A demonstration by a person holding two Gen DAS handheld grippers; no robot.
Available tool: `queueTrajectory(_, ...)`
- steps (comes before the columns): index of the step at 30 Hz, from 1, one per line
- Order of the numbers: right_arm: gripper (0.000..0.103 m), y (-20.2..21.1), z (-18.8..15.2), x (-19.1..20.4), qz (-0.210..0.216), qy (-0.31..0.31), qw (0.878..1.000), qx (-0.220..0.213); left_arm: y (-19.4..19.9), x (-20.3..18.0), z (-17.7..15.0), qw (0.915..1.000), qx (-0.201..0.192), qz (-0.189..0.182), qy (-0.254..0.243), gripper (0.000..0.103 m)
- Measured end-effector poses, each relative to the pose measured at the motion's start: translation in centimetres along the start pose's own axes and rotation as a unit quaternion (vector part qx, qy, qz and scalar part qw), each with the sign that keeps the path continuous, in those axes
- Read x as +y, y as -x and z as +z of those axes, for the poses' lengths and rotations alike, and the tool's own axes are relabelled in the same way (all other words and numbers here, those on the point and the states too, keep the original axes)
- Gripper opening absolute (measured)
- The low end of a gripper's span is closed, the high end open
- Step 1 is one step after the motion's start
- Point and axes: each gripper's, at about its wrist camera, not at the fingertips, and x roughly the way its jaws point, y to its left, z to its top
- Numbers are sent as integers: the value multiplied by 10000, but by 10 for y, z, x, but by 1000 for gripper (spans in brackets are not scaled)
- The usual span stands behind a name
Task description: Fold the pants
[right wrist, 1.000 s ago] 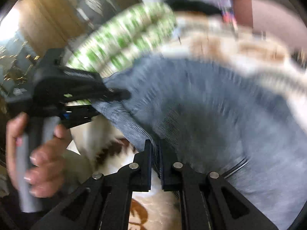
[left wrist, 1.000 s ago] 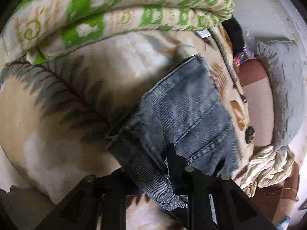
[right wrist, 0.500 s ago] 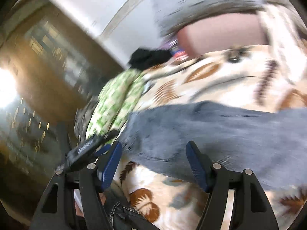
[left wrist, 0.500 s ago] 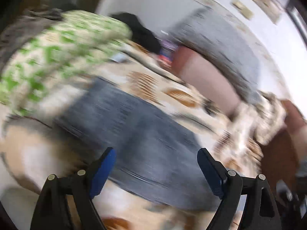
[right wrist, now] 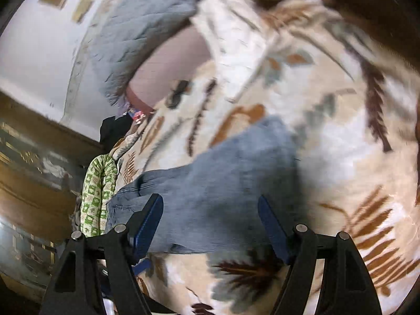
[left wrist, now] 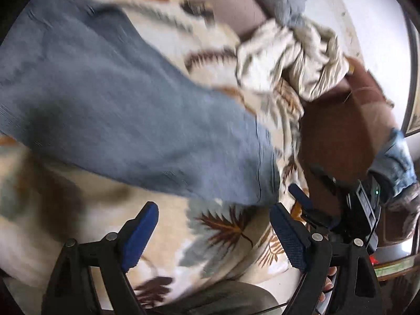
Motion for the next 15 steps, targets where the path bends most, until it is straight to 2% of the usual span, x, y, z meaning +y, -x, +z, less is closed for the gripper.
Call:
queueTrajectory(2, 76, 1, 3, -21, -90, -127, 9999, 7, -20, -6, -10, 9998, 90, 65, 147, 89)
queueTrajectory(5, 76, -6, 14, -41, -9, -295, 9995, 145, -51, -15, -12, 9992, 227, 184, 290, 88)
queueTrajectory(8, 76, -23, 28, -55, 54, -363, 9982, 474, -74, -21, -12, 9971, 491, 107, 564, 87)
queueTrajectory(10, 75, -39, 34, -57, 130, -396, 9969, 662, -82, -23, -10, 9964, 502, 105, 681, 87)
queueTrajectory(13, 69, -55, 40, -61, 42, -514, 9954, 811, -89, -25, -5, 9950, 485, 154, 862, 87)
queueTrajectory(15, 60, -59, 40, -63, -148, -530, 9947, 868, -90, -26, -3, 9945, 440, 160, 938, 87)
